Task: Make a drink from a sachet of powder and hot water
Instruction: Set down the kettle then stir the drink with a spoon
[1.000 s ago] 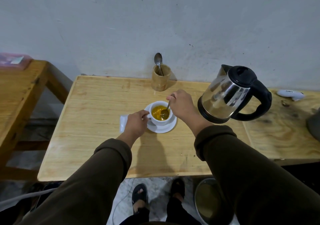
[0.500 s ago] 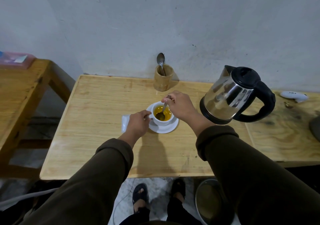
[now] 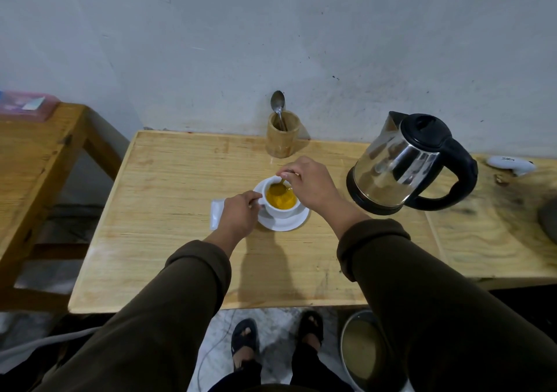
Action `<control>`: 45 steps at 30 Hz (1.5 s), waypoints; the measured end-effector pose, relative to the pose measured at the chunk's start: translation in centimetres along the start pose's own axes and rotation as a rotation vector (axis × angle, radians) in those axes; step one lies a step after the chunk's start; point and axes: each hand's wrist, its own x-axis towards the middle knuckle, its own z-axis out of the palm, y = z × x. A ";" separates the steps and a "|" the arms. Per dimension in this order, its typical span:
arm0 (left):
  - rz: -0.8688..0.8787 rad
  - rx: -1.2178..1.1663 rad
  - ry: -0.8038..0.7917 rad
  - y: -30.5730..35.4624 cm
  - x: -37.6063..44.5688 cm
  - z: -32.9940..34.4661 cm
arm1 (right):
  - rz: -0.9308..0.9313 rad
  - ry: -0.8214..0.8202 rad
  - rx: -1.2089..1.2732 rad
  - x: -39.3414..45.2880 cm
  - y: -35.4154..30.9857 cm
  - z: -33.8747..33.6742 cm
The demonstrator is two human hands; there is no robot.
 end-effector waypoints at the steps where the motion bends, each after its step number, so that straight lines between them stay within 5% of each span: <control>1: -0.003 -0.001 -0.001 0.0 0.0 0.0 | -0.010 -0.003 0.014 -0.1 -0.1 0.1; 45: 0.011 0.045 -0.023 0.0 0.1 -0.4 | 0.001 -0.058 0.036 0.1 0.2 -0.6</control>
